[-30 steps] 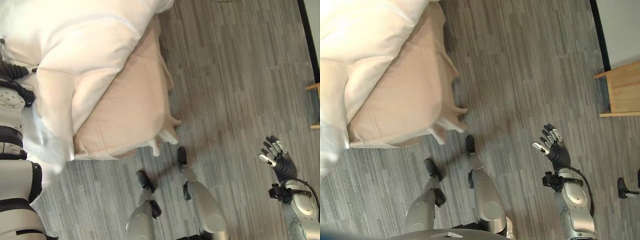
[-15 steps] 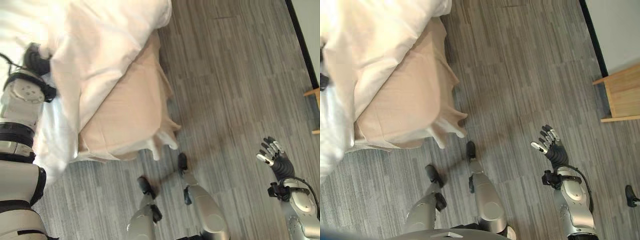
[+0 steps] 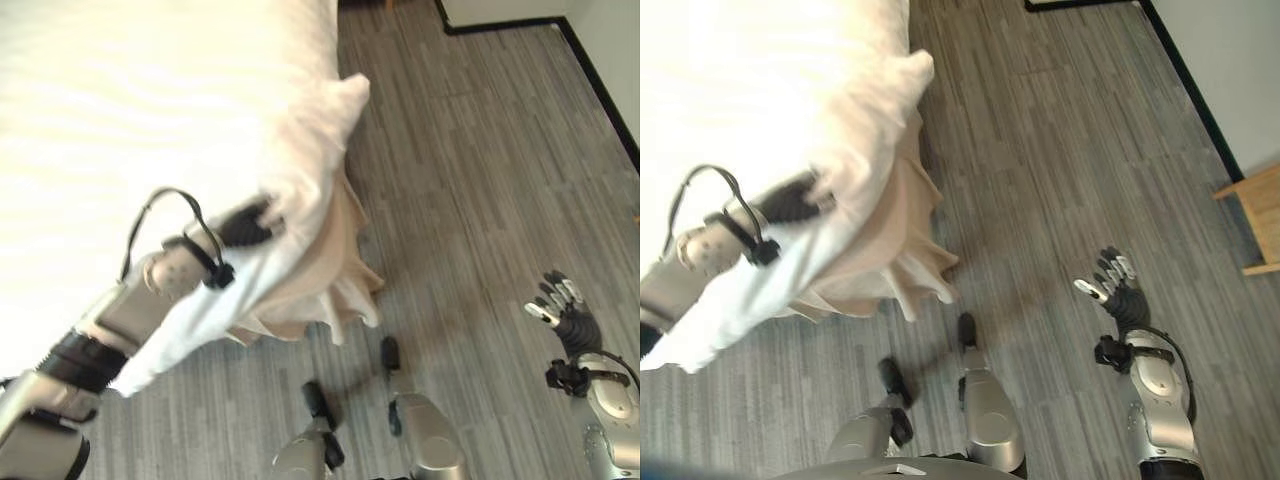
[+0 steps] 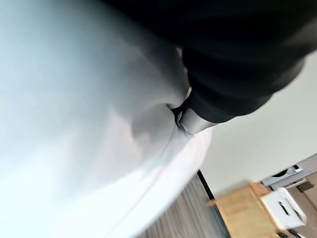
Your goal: Making the bed.
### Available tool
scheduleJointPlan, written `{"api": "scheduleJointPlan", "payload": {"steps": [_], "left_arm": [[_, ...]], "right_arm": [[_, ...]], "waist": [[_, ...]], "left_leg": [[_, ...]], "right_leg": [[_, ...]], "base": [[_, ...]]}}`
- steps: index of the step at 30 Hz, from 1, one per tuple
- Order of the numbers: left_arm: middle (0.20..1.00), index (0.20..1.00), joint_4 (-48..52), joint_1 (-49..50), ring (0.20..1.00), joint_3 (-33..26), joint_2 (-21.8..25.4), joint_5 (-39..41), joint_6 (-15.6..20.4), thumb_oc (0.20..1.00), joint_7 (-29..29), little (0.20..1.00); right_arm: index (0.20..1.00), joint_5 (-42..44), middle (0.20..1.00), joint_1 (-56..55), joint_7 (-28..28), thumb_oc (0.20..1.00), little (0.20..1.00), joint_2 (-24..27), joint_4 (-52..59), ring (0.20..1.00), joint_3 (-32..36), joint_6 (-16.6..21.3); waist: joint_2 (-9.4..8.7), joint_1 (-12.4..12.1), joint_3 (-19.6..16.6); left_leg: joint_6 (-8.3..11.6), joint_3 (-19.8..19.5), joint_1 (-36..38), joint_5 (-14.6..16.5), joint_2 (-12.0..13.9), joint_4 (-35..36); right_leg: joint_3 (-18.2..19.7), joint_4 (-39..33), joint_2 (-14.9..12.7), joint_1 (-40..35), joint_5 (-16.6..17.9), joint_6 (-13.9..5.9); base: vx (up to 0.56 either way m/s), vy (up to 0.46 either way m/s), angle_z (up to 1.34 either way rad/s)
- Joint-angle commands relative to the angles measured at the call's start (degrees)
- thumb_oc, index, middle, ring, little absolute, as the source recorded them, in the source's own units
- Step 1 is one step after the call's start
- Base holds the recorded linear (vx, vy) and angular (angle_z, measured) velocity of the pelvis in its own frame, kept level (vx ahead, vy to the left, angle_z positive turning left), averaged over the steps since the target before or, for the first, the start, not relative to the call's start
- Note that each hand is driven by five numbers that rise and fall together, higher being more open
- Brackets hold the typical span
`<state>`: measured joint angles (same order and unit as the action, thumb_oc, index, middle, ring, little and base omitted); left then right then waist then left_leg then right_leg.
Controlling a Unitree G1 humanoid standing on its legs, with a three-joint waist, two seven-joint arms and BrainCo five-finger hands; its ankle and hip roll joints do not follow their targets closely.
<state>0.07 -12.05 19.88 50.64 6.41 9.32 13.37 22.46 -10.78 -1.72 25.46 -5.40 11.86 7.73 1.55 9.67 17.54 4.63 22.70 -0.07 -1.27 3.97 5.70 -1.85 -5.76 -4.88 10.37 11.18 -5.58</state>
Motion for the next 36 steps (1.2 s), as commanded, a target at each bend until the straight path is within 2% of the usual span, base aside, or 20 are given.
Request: {"api": "scheduleJointPlan", "payload": {"steps": [1, 3, 4, 7, 8, 9, 10, 11, 16, 20, 23, 24, 25, 26, 27, 28, 29, 32, 34, 36], "left_arm": [[0.2, 0.2, -1.9, -2.0, 0.2, 1.1, -4.1, 4.3, 1.5, 0.2, 5.7, 0.2], [0.2, 0.2, -2.1, -1.4, 0.2, 1.9, -6.4, 3.8, 1.4, 0.2, 5.8, 0.2], [0.2, 0.2, -4.9, -1.5, 0.2, 3.4, -12.0, 2.7, 1.2, 0.2, 5.1, 0.2], [0.2, 0.2, -10.4, -4.8, 0.2, 7.4, -21.3, 2.5, 0.8, 0.2, 3.6, 0.2], [0.2, 0.2, -15.0, -8.1, 0.2, 10.8, -27.5, 3.2, 0.3, 0.2, 1.8, 0.2], [0.2, 0.2, -15.5, -8.4, 0.2, 11.0, -27.9, 3.1, 0.5, 0.2, 1.7, 0.2], [0.2, 0.2, -20.7, -11.9, 0.2, 14.8, -33.9, 5.6, -0.1, 0.2, 0.2, 0.2], [0.2, 0.2, -22.8, -13.3, 0.2, 17.3, -36.5, 6.6, -0.8, 0.2, 0.4, 0.2], [0.2, 0.2, -29.5, -21.3, 0.2, 25.1, -46.1, 7.1, -1.5, 0.2, -0.5, 0.2], [0.2, 0.2, -30.0, -24.3, 0.2, 27.8, -48.9, 7.5, -1.6, 0.2, 0.2, 0.2], [0.2, 0.2, -27.4, -24.5, 0.2, 27.8, -47.0, 7.9, -1.4, 0.2, 0.7, 0.2], [0.2, 0.2, -24.7, -23.4, 0.2, 26.9, -44.3, 9.3, -1.2, 0.2, 1.4, 0.2], [0.269, 0.269, -23.3, -22.9, 0.269, 26.3, -43.0, 9.7, -1.0, 0.269, 1.5, 0.269], [1.0, 1.0, -19.2, -20.4, 1.0, 24.0, -38.5, 12.2, -0.8, 1.0, 2.4, 1.0], [1.0, 1.0, -14.6, -17.0, 1.0, 21.4, -33.7, 15.5, -0.8, 1.0, 4.5, 1.0], [1.0, 1.0, -14.0, -16.6, 1.0, 21.2, -33.2, 15.7, -1.1, 1.0, 4.7, 1.0], [1.0, 1.0, -11.0, -14.9, 1.0, 19.6, -30.1, 18.2, -1.3, 1.0, 6.0, 1.0], [1.0, 1.0, 2.7, -4.7, 1.0, 9.9, -16.7, 32.6, -2.5, 1.0, 11.3, 1.0], [1.0, 1.0, 9.0, 2.5, 1.0, 1.8, -12.1, 43.3, -4.5, 1.0, 14.3, 1.0], [1.0, 1.0, 10.7, 4.7, 1.0, -0.8, -10.6, 45.7, -4.6, 1.0, 15.2, 1.0]], "right_arm": [[1.0, -2.4, 1.0, 2.0, 0.5, 1.0, 1.0, 0.7, 1.7, 1.0, 3.1, 2.0], [1.0, -2.2, 1.0, 2.0, 0.6, 1.0, 1.0, 0.5, 1.7, 1.0, 2.9, 2.1], [1.0, -2.0, 1.0, 1.5, 0.4, 1.0, 1.0, 0.2, 1.5, 1.0, 2.6, 1.9], [1.0, -2.7, 1.0, 0.9, 0.6, 1.0, 1.0, 0.0, 1.5, 1.0, 2.0, 1.1], [1.0, -2.5, 1.0, 1.1, 0.9, 1.0, 1.0, -0.2, 1.6, 1.0, 0.8, 0.8], [1.0, -2.5, 1.0, 1.1, 1.0, 1.0, 1.0, -0.1, 1.6, 1.0, 0.9, 0.8], [1.0, -1.8, 1.0, 1.4, 1.4, 1.0, 1.0, -0.1, 1.9, 1.0, -0.3, 0.7], [1.0, -1.5, 1.0, 1.7, 1.7, 1.0, 1.0, 0.0, 1.9, 1.0, -1.1, 0.6], [1.0, 0.0, 1.0, 3.7, 3.3, 1.0, 1.0, 1.6, 1.8, 1.0, -3.9, 0.6], [1.0, 0.3, 1.0, 4.2, 3.9, 1.0, 1.0, 2.9, 1.7, 1.0, -3.8, 0.6], [1.0, -0.1, 1.0, 3.7, 4.3, 1.0, 1.0, 3.3, 1.6, 1.0, -2.8, 0.5], [1.0, -0.4, 1.0, 3.1, 4.2, 1.0, 1.0, 3.2, 1.5, 1.0, -1.9, 0.5], [1.0, -0.5, 1.0, 2.9, 4.1, 1.0, 1.0, 3.2, 1.6, 1.0, -1.4, 0.5], [1.0, -0.9, 1.0, 1.9, 4.0, 1.0, 1.0, 2.9, 2.0, 1.0, 0.3, 0.6], [1.0, -1.3, 1.0, 1.1, 3.8, 1.0, 1.0, 2.5, 2.3, 1.0, 2.3, 0.7], [1.0, -1.3, 1.0, 1.0, 3.8, 1.0, 1.0, 2.4, 2.4, 1.0, 2.2, 0.7], [1.0, -1.5, 1.0, 0.9, 3.4, 1.0, 1.0, 2.3, 2.5, 1.0, 3.0, 0.8], [1.0, -3.2, 1.0, 0.4, 1.7, 1.0, 1.0, 2.0, 2.7, 1.0, 5.4, 1.2], [1.0, -4.1, 1.0, 0.4, 0.9, 1.0, 1.0, 1.7, 2.5, 1.0, 6.2, 1.6], [1.0, -4.4, 1.0, 0.5, 0.8, 1.0, 1.0, 1.7, 2.1, 1.0, 6.4, 1.7]], "waist": [[1.16, 1.2, -2.0], [1.51, 1.6, -2.4], [2.13, 2.3, -3.0], [3.29, 4.0, -3.6], [3.82, 5.3, -3.8], [3.98, 5.3, -3.8], [4.61, 6.6, -3.8], [4.97, 7.3, -3.7], [6.63, 10.4, -3.6], [7.86, 12.2, -3.5], [8.71, 12.4, -3.7], [9.2, 12.1, -3.7], [9.39, 11.8, -3.8], [9.94, 11.2, -3.8], [10.79, 10.5, -4.1], [10.68, 10.6, -4.2], [11.11, 10.3, -4.3], [12.59, 8.3, -5.0], [12.9, 7.3, -5.3], [13.01, 6.9, -5.4]], "left_leg": [[-0.77, -1.0, -0.3, -0.6, -0.2, -0.7], [-0.79, -0.8, -0.3, -0.6, -0.3, -0.7], [-0.92, -0.5, 0.1, -0.5, -0.4, -0.7], [-1.09, -0.5, 0.7, -0.3, -0.8, -0.7], [-1.13, 0.0, 1.1, -0.2, -1.0, -0.7], [-1.14, -0.1, 1.1, -0.2, -1.0, -0.7], [-1.21, 0.4, 1.6, -0.1, -1.2, -0.7], [-1.26, 0.6, 1.9, 0.2, -1.3, -0.7], [-1.47, 2.4, 2.3, 0.4, -1.7, -0.7], [-1.63, 3.2, 2.4, 0.4, -1.9, -0.7], [-1.67, 3.1, 2.5, 0.5, -2.0, -0.7], [-1.66, 2.8, 2.7, 0.5, -2.1, -0.7], [-1.65, 2.6, 2.7, 0.4, -2.1, -0.7], [-1.63, 1.8, 2.8, 0.3, -2.3, -0.7], [-1.61, 0.9, 2.8, 0.3, -2.5, -0.7], [-1.6, 0.9, 2.7, 0.3, -2.4, -0.7], [-1.61, 0.5, 2.9, 0.3, -2.5, -0.7], [-1.44, -0.7, 3.3, 0.3, -2.7, -0.7], [-1.25, -1.2, 3.4, 0.3, -2.8, -0.7], [-1.15, -1.4, 3.3, 0.2, -2.8, -0.7]], "right_leg": [[-2.0, 0.8, -1.4, -4.3, -4.1, -3.08], [-1.9, 0.8, -1.3, -4.3, -4.2, -3.0], [-1.8, 0.8, -1.3, -4.7, -4.5, -2.9], [-1.7, 1.2, -1.5, -5.3, -5.0, -2.69], [-1.7, 1.3, -1.6, -5.7, -5.1, -2.61], [-1.7, 1.3, -1.7, -5.7, -5.1, -2.62], [-1.6, 1.3, -1.8, -6.1, -5.1, -2.6], [-1.5, 1.4, -1.8, -6.3, -5.3, -2.72], [-0.7, 1.6, -1.9, -5.7, -5.1, -2.95], [-0.2, 2.4, -2.2, -5.1, -4.9, -3.0], [-0.3, 2.5, -2.5, -5.4, -5.0, -2.99], [-0.7, 2.5, -2.7, -5.7, -5.1, -3.04], [-0.9, 2.5, -2.8, -5.8, -5.1, -3.04], [-1.1, 2.4, -3.1, -6.4, -5.2, -3.02], [-1.0, 2.4, -3.3, -6.7, -5.5, -2.98], [-1.1, 2.4, -3.3, -6.6, -5.5, -2.96], [-1.1, 2.7, -3.3, -6.8, -5.8, -2.89], [-1.4, 2.9, -3.4, -7.8, -6.2, -2.62], [-1.8, 2.4, -3.3, -8.4, -6.2, -2.68], [-2.0, 2.2, -3.4, -8.5, -6.2, -2.7]], "base": [[0.02, 0.009, 0.06], [0.02, 0.004, 0.08], [0.03, -0.005, 0.06], [0.03, 0.001, 0.02], [0.03, 0.012, 0.06], [0.03, 0.011, 0.07], [0.03, 0.022, 0.04], [0.03, 0.027, -0.01], [0.01, 0.024, -0.03], [0.01, 0.017, -0.18], [0.01, 0.006, -0.02], [0.0, 0.0, 0.0], [0.02, -0.014, 0.05], [0.03, -0.002, 0.09], [0.03, 0.001, 0.09], [0.03, 0.007, 0.2], [0.04, -0.004, 0.3], [0.05, -0.003, 0.16], [0.02, -0.004, -0.03], [0.0, -0.012, 0.05]]}}
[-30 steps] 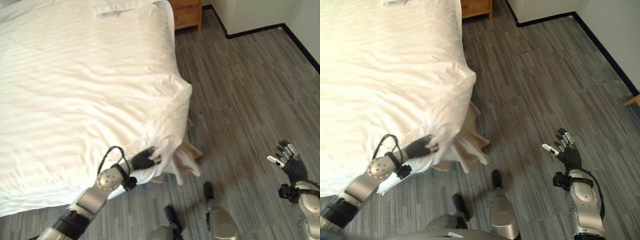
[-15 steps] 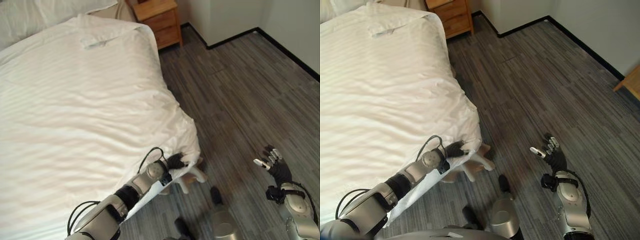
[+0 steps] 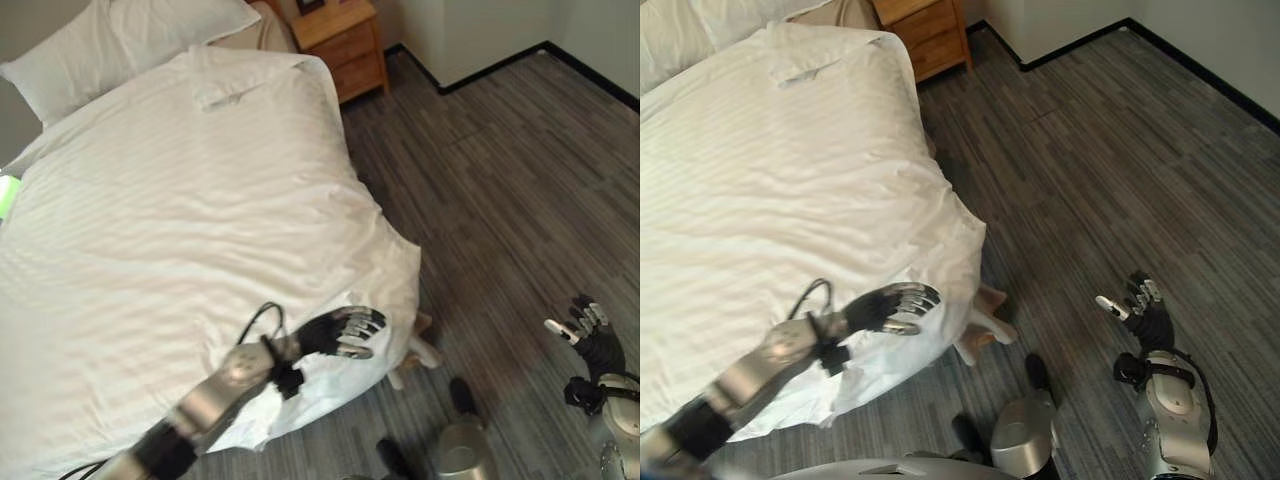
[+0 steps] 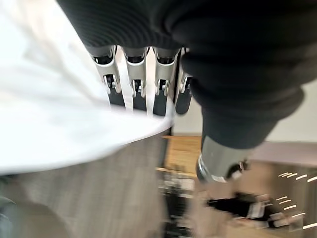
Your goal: Making the bed.
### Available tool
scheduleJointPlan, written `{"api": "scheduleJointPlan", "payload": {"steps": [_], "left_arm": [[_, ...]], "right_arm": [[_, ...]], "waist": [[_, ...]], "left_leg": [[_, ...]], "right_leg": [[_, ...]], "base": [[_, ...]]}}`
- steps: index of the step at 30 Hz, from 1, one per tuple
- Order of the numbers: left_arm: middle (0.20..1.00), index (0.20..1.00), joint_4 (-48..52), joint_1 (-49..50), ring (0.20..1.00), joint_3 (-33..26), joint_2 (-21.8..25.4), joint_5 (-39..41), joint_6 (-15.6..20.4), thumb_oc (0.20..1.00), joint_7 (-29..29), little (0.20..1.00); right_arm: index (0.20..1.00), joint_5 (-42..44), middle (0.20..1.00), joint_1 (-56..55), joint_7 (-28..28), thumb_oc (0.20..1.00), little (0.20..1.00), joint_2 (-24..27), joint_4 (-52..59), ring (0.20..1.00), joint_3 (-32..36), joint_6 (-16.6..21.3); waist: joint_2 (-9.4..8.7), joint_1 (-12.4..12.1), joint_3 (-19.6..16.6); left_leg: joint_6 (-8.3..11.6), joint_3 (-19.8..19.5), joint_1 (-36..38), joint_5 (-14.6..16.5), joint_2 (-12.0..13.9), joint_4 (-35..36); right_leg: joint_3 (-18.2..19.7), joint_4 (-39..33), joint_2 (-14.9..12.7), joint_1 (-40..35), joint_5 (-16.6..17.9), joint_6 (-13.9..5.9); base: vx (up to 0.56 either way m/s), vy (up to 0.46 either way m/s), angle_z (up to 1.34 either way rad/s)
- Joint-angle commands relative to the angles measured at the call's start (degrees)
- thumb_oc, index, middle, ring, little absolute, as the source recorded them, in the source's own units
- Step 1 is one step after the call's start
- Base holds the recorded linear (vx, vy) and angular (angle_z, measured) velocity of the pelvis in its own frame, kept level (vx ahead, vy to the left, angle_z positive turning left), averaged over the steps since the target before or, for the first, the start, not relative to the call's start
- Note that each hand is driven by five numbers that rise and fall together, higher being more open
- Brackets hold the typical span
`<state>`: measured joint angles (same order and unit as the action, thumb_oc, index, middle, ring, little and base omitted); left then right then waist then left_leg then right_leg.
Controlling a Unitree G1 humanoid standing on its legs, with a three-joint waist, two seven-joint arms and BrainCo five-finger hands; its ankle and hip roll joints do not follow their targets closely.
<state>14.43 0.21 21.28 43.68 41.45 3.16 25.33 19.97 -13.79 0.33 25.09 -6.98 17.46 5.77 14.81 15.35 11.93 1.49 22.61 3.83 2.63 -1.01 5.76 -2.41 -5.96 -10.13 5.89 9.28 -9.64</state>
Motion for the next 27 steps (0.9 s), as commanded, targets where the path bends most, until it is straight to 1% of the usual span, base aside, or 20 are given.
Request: {"api": "scheduleJointPlan", "payload": {"steps": [1, 2, 4, 5, 6, 9, 10, 11, 12, 13, 14, 15, 18, 19, 21, 22, 23, 24, 26, 27], "left_arm": [[1.0, 1.0, -3.5, -7.3, 1.0, -2.4, -3.5, 10.7, 1.5, 1.0, 3.2, 1.0], [1.0, 1.0, 0.5, -4.1, 1.0, -7.0, 0.6, 13.2, 1.9, 1.0, 4.4, 1.0], [1.0, 1.0, 0.6, -3.9, 1.0, -7.3, 0.7, 13.2, 1.8, 1.0, 4.4, 1.0], [1.0, 1.0, 2.1, -2.7, 1.0, -10.5, 2.1, 14.7, 2.3, 1.0, 5.0, 1.0], [1.0, 1.0, 2.9, -2.1, 1.0, -13.4, 1.7, 16.2, 2.6, 1.0, 5.3, 1.0], [1.0, 1.0, 0.9, -0.7, 1.0, -18.9, -4.4, 18.0, 4.1, 1.0, 3.7, 1.0], [1.0, 1.0, 0.0, 0.1, 1.0, -21.5, -8.1, 17.6, 5.3, 1.0, 2.3, 1.0], [1.0, 1.0, -5.1, 2.2, 1.0, -27.7, -18.2, 13.0, 9.8, 1.0, -5.1, 1.0], [1.0, 1.0, -5.1, 2.2, 1.0, -27.7, -18.3, 13.0, 9.9, 1.0, -5.2, 1.0], [1.0, 1.0, -7.4, 2.6, 1.0, -29.2, -21.4, 10.5, 11.8, 1.0, -9.2, 1.0], [1.0, 1.0, -8.7, 2.6, 1.0, -29.4, -25.9, 9.7, 13.0, 1.0, -13.1, 1.0], [1.0, 1.0, -8.7, 2.5, 1.0, -29.4, -26.0, 9.6, 13.0, 1.0, -13.2, 1.0], [1.0, 1.0, -9.5, 2.1, 1.0, -28.2, -29.3, 11.0, 13.9, 1.0, -15.5, 1.0], [1.0, 1.0, -9.5, 2.1, 1.0, -28.2, -29.3, 10.9, 13.9, 1.0, -15.5, 1.0], [1.0, 1.0, -10.9, 1.8, 1.0, -27.5, -29.0, 11.2, 13.9, 1.0, -15.2, 1.0], [1.0, 1.0, -11.4, 1.6, 1.0, -27.3, -28.9, 11.2, 14.0, 1.0, -15.1, 1.0], [1.0, 1.0, -11.4, 1.6, 1.0, -27.4, -28.9, 11.2, 14.0, 1.0, -15.1, 1.0], [1.0, 1.0, -11.4, 1.7, 1.0, -27.0, -28.8, 11.0, 14.2, 1.0, -15.2, 1.0], [1.0, 1.0, -12.1, 1.8, 1.0, -27.0, -28.8, 11.6, 14.1, 1.0, -14.9, 1.0], [1.0, 1.0, -12.6, 2.0, 1.0, -26.8, -28.7, 11.7, 14.1, 1.0, -14.5, 1.0]], "right_arm": [[1.0, -1.9, 1.0, 3.6, -1.3, 1.0, 1.0, 2.1, 3.6, 1.0, 0.6, 3.7], [1.0, -2.4, 1.0, 3.5, -2.2, 1.0, 1.0, 2.2, 3.3, 1.0, 0.8, 4.0], [1.0, -2.4, 1.0, 3.7, -2.2, 1.0, 1.0, 2.1, 3.3, 1.0, 0.6, 4.0], [1.0, -2.7, 1.0, 3.9, -2.7, 1.0, 1.0, 2.1, 2.8, 1.0, 0.6, 4.1], [1.0, -2.5, 1.0, 4.4, -3.3, 1.0, 1.0, 2.1, 2.7, 1.0, 0.2, 4.2], [1.0, -2.7, 1.0, 5.1, -3.8, 1.0, 1.0, 1.6, 2.5, 1.0, -0.1, 4.2], [1.0, -2.9, 1.0, 5.7, -3.6, 1.0, 1.0, 1.2, 2.5, 1.0, 0.0, 4.2], [1.0, -3.5, 1.0, 7.5, -2.4, 1.0, 1.0, 0.6, 2.4, 1.0, 0.5, 4.4], [1.0, -3.5, 1.0, 7.5, -2.4, 1.0, 1.0, 0.7, 2.4, 1.0, 0.5, 4.4], [1.0, -2.7, 1.0, 9.0, -1.9, 1.0, 1.0, 0.7, 2.4, 1.0, 0.3, 4.5], [1.0, 0.8, 1.0, 11.8, -1.3, 1.0, 1.0, 0.2, 2.4, 1.0, -1.2, 5.0], [1.0, 0.9, 1.0, 11.9, -1.3, 1.0, 1.0, 0.3, 2.3, 1.0, -1.2, 5.0], [1.0, 12.8, 1.0, 17.8, -5.7, 1.0, 1.0, 0.7, 4.4, 1.0, -7.6, 4.9], [1.0, 12.9, 1.0, 17.9, -5.8, 1.0, 1.0, 0.7, 4.4, 1.0, -7.6, 4.9], [1.0, 17.4, 1.0, 20.9, -8.6, 1.0, 1.0, 1.3, 4.6, 1.0, -11.7, 4.3], [0.495, 20.4, 0.495, 23.0, -9.8, 0.495, 0.495, 1.4, 4.4, 0.495, -14.8, 4.1], [0.3, 20.5, 0.3, 23.1, -9.9, 0.3, 0.3, 1.4, 4.3, 0.3, -14.9, 4.1], [0.2, 23.1, 0.2, 24.3, -11.3, 0.2, 0.2, 0.9, 4.5, 0.2, -17.2, 3.7], [0.2, 24.6, 0.2, 26.2, -13.1, 0.2, 0.2, 0.8, 3.3, 0.2, -20.3, 2.9], [0.2, 24.4, 0.2, 28.2, -15.1, 0.2, 0.2, 2.0, 2.0, 0.2, -23.2, 2.1]], "waist": [[-0.3, 1.3, 0.2], [-0.21, 0.3, 0.0], [-0.26, 0.4, -0.1], [-0.33, -0.3, -0.1], [-0.54, -0.9, -0.2], [-1.13, -1.8, -0.1], [-1.42, -2.3, -0.2], [-2.28, -3.6, 0.0], [-2.24, -3.6, 0.0], [-2.54, -4.1, 0.2], [-2.98, -4.9, 0.2], [-2.93, -4.9, 0.3], [-3.55, -6.4, 0.8], [-3.57, -6.4, 0.8], [-3.92, -7.6, 1.1], [-3.99, -8.9, 1.1], [-4.0, -8.9, 1.1], [-3.95, -9.6, 1.3], [-3.79, -10.6, 1.1], [-3.37, -11.6, 1.2]], "left_leg": [[2.0, -1.3, -0.8, -3.9, 2.2, -0.8], [2.12, -1.6, -0.8, -3.8, 2.2, -0.8], [2.14, -1.6, -1.1, -4.1, 2.2, -0.8], [2.18, -1.9, -1.2, -4.2, 2.2, -0.8], [2.21, -2.1, -1.3, -4.2, 2.3, -0.8], [2.09, -2.5, -1.2, -4.1, 2.4, -0.8], [2.01, -2.6, -1.3, -4.1, 2.4, -0.8], [1.76, -3.1, -1.1, -3.7, 2.4, -0.8], [1.77, -3.0, -1.3, -4.0, 2.5, -0.8], [1.66, -3.1, -1.4, -4.0, 2.5, -0.8], [1.51, -3.2, -1.7, -4.1, 2.5, -0.8], [1.51, -3.1, -1.8, -4.1, 2.5, -0.8], [1.36, -3.0, -1.9, -4.0, 2.6, -0.8], [1.37, -3.0, -2.1, -4.3, 2.6, -0.8], [1.46, -3.0, -2.2, -4.2, 2.6, -0.8], [1.55, -2.6, -3.1, -4.7, 2.6, -0.8], [1.55, -2.5, -3.1, -4.7, 2.6, -0.8], [1.59, -2.4, -3.1, -4.6, 2.6, -0.8], [1.73, -1.9, -3.8, -5.1, 2.7, -0.8], [1.82, -1.9, -3.6, -5.2, 2.8, -0.8]], "right_leg": [[-1.4, 2.3, 1.9, -3.8, -4.0, 1.45], [-1.6, 1.9, 1.9, -4.1, -4.2, 1.3], [-1.6, 1.9, 2.0, -3.8, -3.9, 1.4], [-1.5, 1.9, 2.0, -3.9, -4.0, 1.37], [-1.4, 1.8, 2.1, -3.8, -3.9, 1.36], [-1.2, 1.8, 2.2, -3.9, -4.1, 1.43], [-1.1, 1.8, 2.2, -3.9, -4.1, 1.51], [-1.2, 1.8, 2.2, -4.1, -4.7, 1.68], [-1.2, 1.8, 2.3, -3.9, -4.4, 1.78], [-1.3, 1.7, 2.3, -3.8, -4.4, 1.9], [-1.2, 1.6, 2.4, -3.6, -4.3, 2.12], [-1.2, 1.6, 2.4, -3.5, -4.3, 2.12], [-1.3, 1.5, 2.4, -3.4, -4.2, 2.14], [-1.2, 1.4, 2.4, -3.2, -3.9, 2.23], [-1.4, 1.1, 2.4, -3.0, -3.7, 1.94], [-1.3, 1.0, 2.5, -2.1, -3.1, 1.84], [-1.2, 1.0, 2.5, -2.0, -3.1, 1.84], [-1.4, 1.0, 2.5, -1.9, -3.2, 1.59], [-1.2, 1.0, 2.6, -1.1, -2.8, 1.54], [-1.7, 1.0, 2.4, -1.3, -3.0, 1.41]], "base": [[0.0, 0.0, 0.0], [-0.01, -0.02, -0.06], [0.0, 0.0, 0.0], [0.0, 0.0, 0.0], [0.0, 0.0, 0.0], [0.0, 0.0, 0.0], [0.01, -0.02, -0.04], [0.0, 0.0, 0.0], [-0.01, -0.021, -0.05], [-0.03, -0.021, -0.03], [-0.02, -0.015, -0.04], [0.0, 0.0, 0.0], [-0.02, -0.008, 0.03], [-0.03, -0.016, 0.05], [-0.05, -0.016, 0.02], [-0.05, -0.012, -0.03], [-0.05, -0.017, -0.07], [0.0, 0.0, 0.0], [-0.01, -0.002, -0.02], [-0.01, -0.004, -0.09]]}}
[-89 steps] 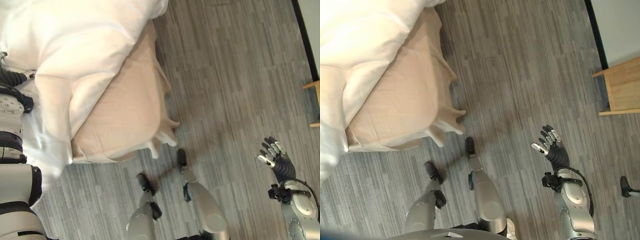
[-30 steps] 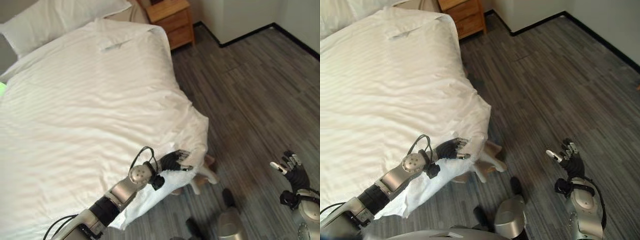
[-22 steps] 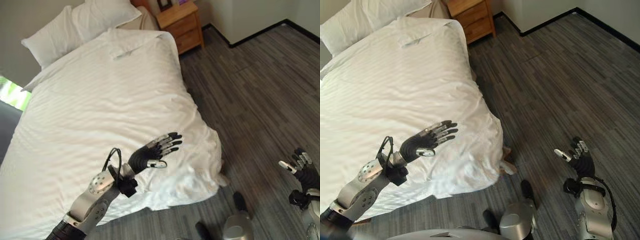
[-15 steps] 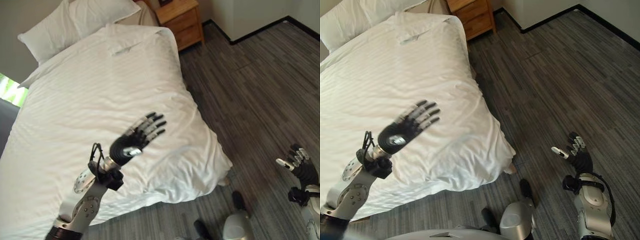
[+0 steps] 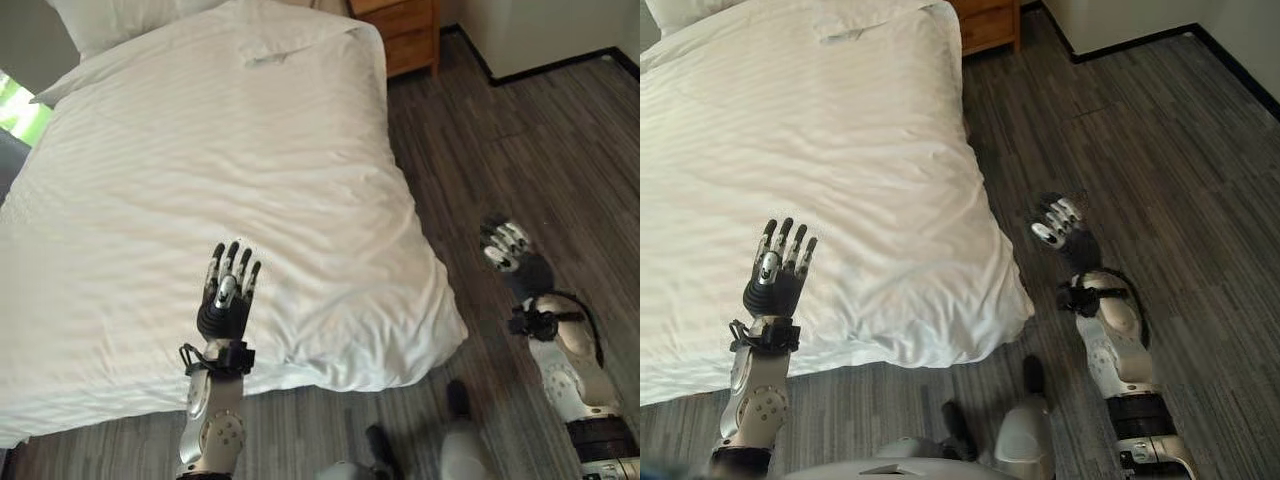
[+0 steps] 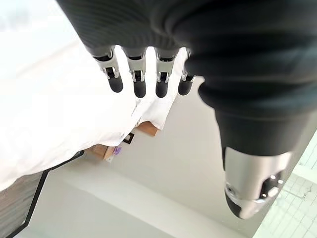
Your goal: Making the bed.
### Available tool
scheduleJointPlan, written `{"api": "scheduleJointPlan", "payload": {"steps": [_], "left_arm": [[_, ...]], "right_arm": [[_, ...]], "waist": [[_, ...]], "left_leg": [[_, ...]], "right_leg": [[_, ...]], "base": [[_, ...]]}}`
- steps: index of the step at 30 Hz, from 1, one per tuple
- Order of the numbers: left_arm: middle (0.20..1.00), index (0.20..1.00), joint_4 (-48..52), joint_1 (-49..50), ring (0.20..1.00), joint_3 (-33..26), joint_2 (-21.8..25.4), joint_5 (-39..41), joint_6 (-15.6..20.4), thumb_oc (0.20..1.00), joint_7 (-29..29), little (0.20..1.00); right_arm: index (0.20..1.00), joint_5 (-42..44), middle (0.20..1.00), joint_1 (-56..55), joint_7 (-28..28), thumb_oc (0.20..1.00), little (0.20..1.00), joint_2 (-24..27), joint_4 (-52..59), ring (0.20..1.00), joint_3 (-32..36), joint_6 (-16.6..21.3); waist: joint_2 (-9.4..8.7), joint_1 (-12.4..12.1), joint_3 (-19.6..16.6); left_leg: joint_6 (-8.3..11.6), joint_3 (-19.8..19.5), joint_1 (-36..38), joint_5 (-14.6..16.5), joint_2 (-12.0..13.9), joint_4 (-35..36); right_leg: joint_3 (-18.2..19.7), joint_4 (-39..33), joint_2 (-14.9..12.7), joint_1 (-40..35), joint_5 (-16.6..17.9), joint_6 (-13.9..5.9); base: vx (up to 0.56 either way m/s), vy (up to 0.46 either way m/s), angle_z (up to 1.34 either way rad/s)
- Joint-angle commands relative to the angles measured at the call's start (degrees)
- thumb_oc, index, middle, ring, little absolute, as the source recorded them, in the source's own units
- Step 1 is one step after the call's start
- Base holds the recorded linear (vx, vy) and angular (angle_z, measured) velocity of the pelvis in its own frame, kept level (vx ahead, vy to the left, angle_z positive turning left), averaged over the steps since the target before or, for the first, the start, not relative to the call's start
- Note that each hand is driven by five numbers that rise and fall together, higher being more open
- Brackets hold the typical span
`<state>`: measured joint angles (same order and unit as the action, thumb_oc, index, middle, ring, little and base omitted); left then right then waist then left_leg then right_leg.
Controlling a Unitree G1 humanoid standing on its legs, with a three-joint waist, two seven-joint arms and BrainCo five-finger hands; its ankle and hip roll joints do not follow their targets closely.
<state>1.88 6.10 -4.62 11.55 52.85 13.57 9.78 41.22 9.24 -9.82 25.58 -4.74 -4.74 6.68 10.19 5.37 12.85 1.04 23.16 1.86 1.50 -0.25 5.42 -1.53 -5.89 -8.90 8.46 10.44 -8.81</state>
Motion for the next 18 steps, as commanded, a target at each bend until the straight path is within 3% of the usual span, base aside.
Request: {"api": "scheduleJointPlan", "payload": {"steps": [1, 3, 10, 12, 18], "left_arm": [[1.0, 1.0, -0.1, -3.9, 1.0, -0.9, 3.4, 0.3, 3.7, 1.0, 1.0, 1.0], [1.0, 1.0, -1.3, -3.6, 1.0, -0.4, 3.1, 1.7, 3.5, 1.0, 2.9, 1.0], [1.0, 1.0, -1.3, -2.6, 1.0, 1.2, 2.6, 3.0, 3.6, 1.0, 4.3, 1.0], [1.0, 1.0, -1.4, -2.6, 1.0, 2.3, 2.2, 3.5, 3.7, 1.0, 4.4, 1.0], [1.0, 1.0, -1.4, -3.8, 1.0, 4.0, 2.0, 3.2, 3.8, 1.0, 4.0, 1.0]], "right_arm": [[0.2, 3.1, 0.2, 5.2, -5.0, 0.2, 0.2, 1.5, -0.3, 0.2, -1.0, 1.2], [0.2, 4.6, 0.2, 7.6, -7.7, 0.2, 0.2, 2.2, -4.7, 0.2, -3.0, 0.8], [0.2, 6.1, 0.2, 12.1, -8.9, 0.2, 0.2, 2.5, -12.0, 0.2, -4.3, 0.8], [0.2, 7.7, 0.2, 14.8, -8.8, 0.2, 0.2, 1.5, -14.8, 0.2, -5.4, 0.7], [0.2, 9.3, 0.2, 17.9, -10.7, 0.2, 0.2, -1.3, -15.9, 0.2, -10.1, -0.5]], "waist": [[1.24, -1.6, 0.2], [2.01, -2.9, 0.4], [4.37, -4.9, 0.8], [5.59, -5.6, 1.1], [6.67, -6.7, 1.9]], "left_leg": [[2.29, -2.4, -1.9, -4.2, 2.1, -0.4], [2.46, -2.5, -2.1, -4.4, 2.1, -0.4], [2.75, -2.3, -3.1, -4.9, 2.0, -0.4], [2.87, -2.4, -3.2, -5.0, 1.8, -0.4], [3.15, -1.8, -4.3, -5.4, 1.8, -0.4]], "right_leg": [[-2.5, 0.9, 1.3, -3.6, -4.0, 0.67], [-3.0, 0.9, 1.3, -3.4, -4.1, 0.45], [-3.7, 0.9, 1.1, -2.6, -3.9, -0.07], [-4.1, 0.9, 0.8, -2.4, -3.9, -0.43], [-4.3, 0.9, 0.7, -1.1, -3.3, -0.95]], "base": [[0.0, -0.002, -0.1], [0.0, 0.0, 0.0], [0.0, 0.003, 0.01], [0.0, 0.0, 0.0], [-0.01, 0.009, -0.05]]}}
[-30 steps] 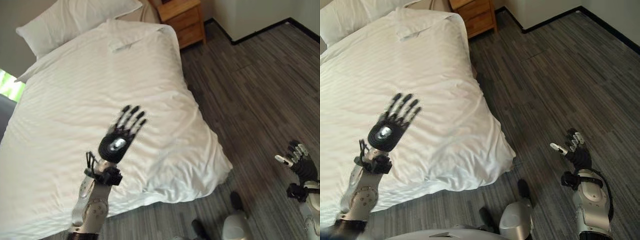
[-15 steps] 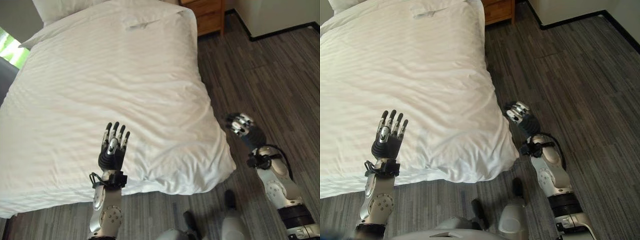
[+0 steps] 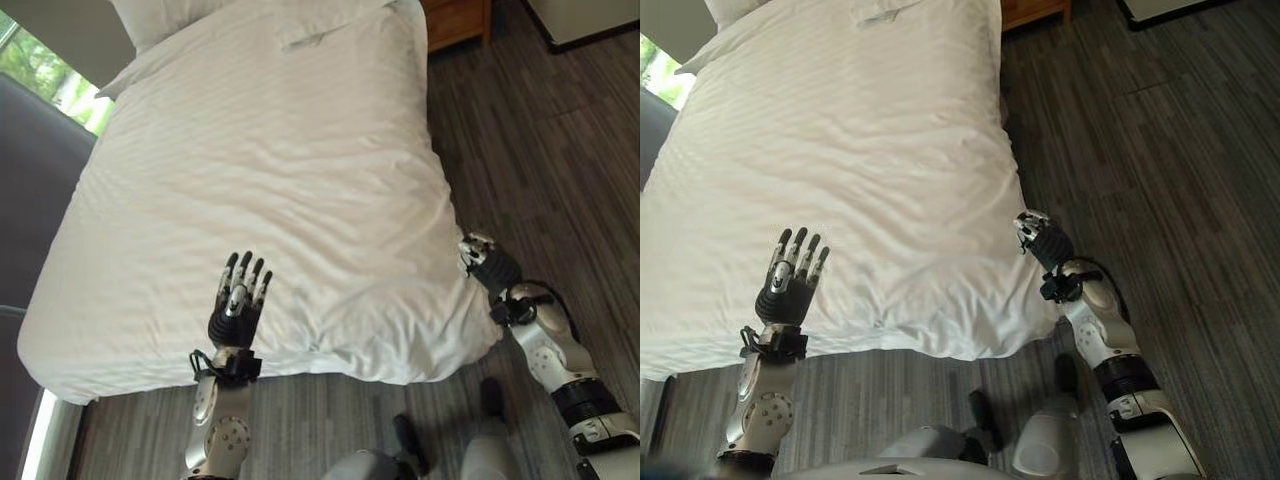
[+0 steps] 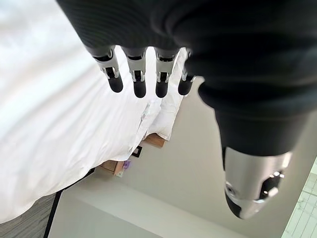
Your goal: Making the bed.
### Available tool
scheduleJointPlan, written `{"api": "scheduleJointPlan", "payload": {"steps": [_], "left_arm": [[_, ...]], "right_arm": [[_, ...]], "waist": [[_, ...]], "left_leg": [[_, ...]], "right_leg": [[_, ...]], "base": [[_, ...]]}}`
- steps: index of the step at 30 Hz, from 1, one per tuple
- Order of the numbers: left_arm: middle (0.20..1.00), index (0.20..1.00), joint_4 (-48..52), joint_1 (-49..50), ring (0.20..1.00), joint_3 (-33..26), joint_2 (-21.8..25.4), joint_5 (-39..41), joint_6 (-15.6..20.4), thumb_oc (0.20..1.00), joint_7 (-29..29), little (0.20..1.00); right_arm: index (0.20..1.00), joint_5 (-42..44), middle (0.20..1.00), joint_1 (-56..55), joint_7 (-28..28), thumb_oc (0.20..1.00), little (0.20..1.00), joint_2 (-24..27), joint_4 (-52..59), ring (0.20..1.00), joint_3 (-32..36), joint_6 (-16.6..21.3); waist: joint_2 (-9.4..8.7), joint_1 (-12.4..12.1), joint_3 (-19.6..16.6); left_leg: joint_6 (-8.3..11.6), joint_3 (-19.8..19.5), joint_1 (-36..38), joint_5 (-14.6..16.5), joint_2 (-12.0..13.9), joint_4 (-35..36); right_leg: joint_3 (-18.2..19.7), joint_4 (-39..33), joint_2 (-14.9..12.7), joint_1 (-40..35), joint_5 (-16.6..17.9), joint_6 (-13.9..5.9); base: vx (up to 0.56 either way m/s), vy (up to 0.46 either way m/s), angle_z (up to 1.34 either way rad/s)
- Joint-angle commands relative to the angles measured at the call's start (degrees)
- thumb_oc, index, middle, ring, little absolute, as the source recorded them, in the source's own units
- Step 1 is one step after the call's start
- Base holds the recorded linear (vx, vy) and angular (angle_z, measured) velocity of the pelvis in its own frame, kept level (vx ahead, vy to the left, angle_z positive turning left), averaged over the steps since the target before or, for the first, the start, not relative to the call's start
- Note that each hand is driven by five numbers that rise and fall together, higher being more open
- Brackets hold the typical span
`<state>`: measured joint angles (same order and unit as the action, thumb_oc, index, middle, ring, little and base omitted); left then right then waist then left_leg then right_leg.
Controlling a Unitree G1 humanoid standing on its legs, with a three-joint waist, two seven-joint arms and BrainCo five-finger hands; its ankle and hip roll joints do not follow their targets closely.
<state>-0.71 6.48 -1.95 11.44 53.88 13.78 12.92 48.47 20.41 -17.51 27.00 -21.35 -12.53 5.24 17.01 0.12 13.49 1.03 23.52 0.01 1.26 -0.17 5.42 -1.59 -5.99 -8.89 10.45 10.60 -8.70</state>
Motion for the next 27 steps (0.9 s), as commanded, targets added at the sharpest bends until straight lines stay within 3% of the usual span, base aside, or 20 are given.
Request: {"api": "scheduleJointPlan", "payload": {"steps": [1, 6, 13, 23, 27], "left_arm": [[1.0, 1.0, 1.4, -4.3, 1.0, 1.4, 2.1, 2.0, 3.6, 1.0, 0.9, 1.0], [1.0, 1.0, 1.7, -5.7, 1.0, 2.8, 1.4, 1.2, 3.8, 1.0, 0.6, 1.0], [1.0, 1.0, 2.2, -6.2, 1.0, 4.1, 1.4, 0.7, 3.9, 1.0, -0.2, 1.0], [1.0, 1.0, 4.5, -5.4, 1.0, 5.4, 2.2, 0.7, 3.6, 1.0, -0.1, 1.0], [1.0, 1.0, 6.1, -5.1, 1.0, 5.1, 2.2, 1.1, 3.7, 1.0, -0.7, 1.0]], "right_arm": [[0.2, 1.6, 0.2, 7.2, -3.6, 0.2, 0.2, -3.1, 1.2, 0.2, -3.5, 0.3], [0.2, 0.2, 0.2, 8.8, -4.7, 0.2, 0.2, -6.1, 1.1, 0.2, -7.9, -0.3], [0.2, -0.9, 0.2, 9.3, -2.2, 0.2, 0.2, -8.4, -5.4, 0.2, -7.4, 0.4], [0.2, -2.8, 0.2, 9.9, 3.5, 0.2, 0.2, -9.0, -24.1, 0.2, 0.4, 1.1], [0.2, -3.0, 0.2, 6.5, 6.3, 0.2, 0.2, -8.4, -35.3, 0.2, 6.7, 1.4]], "waist": [[0.0, -1.6, 1.4], [0.4, -2.5, 1.4], [2.06, -2.5, 1.5], [5.55, -2.3, 1.4], [6.63, -1.2, 1.6]], "left_leg": [[3.19, -2.0, -2.7, -5.2, 1.8, -0.4], [3.4, -1.8, -3.5, -5.5, 1.8, -0.4], [3.46, -3.0, -4.6, -5.8, 1.3, -0.4], [3.39, -5.3, -7.6, -6.3, 0.3, -0.4], [3.44, -5.3, -8.3, -6.1, 0.1, -0.4]], "right_leg": [[-4.2, 1.0, 0.6, -2.8, -3.3, -1.18], [-4.7, 1.0, 0.4, -1.9, -3.1, -1.24], [-4.8, 1.0, -0.3, -1.1, -3.0, -1.0], [-4.2, 1.0, -0.8, 1.5, -2.9, -0.32], [-3.6, 1.0, -0.8, 2.3, -3.1, -0.35]], "base": [[0.0, 0.009, -0.07], [0.01, 0.006, -0.07], [0.0, 0.001, 0.01], [0.01, -0.003, 0.12], [0.04, 0.01, -0.03]]}}
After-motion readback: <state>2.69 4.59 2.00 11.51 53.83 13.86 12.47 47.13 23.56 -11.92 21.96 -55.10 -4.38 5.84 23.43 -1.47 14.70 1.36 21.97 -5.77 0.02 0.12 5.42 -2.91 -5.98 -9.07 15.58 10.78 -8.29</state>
